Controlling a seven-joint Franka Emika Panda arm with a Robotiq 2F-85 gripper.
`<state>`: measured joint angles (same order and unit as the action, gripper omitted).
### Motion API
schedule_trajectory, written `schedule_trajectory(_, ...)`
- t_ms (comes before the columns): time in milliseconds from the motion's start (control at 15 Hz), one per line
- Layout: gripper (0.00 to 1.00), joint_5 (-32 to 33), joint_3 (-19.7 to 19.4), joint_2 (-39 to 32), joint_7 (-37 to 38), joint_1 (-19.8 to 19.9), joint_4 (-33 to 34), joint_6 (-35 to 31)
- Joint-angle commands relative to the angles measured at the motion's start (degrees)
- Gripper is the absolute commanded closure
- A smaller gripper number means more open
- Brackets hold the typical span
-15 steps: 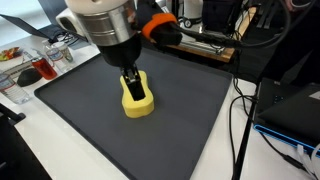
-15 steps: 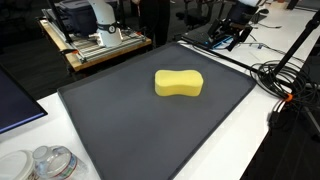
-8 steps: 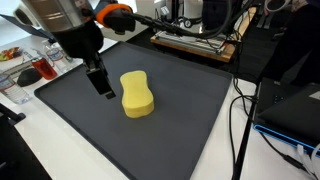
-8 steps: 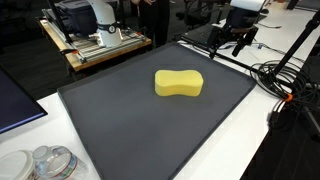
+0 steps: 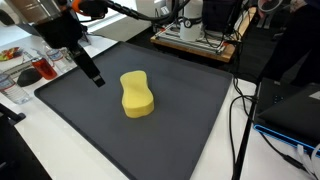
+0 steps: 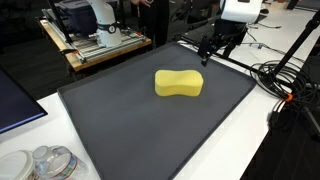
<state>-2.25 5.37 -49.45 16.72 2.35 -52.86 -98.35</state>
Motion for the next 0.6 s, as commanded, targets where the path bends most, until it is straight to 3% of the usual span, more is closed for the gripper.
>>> schedule_trajectory(0,0.00,-1.0,2.5,1.6,-11.7,2.8,-2.7,0.5)
schedule_trajectory(267,0.00,-1.6,3.9,1.7,-20.3,4.8,-3.5,1.1)
schedule_trajectory(333,0.00,0.0,2.5,0.0,-16.7,3.1,-1.1,0.4)
schedule_trajectory(533,0.00,0.0,2.5,0.0,-17.0,3.3,-1.1,0.4)
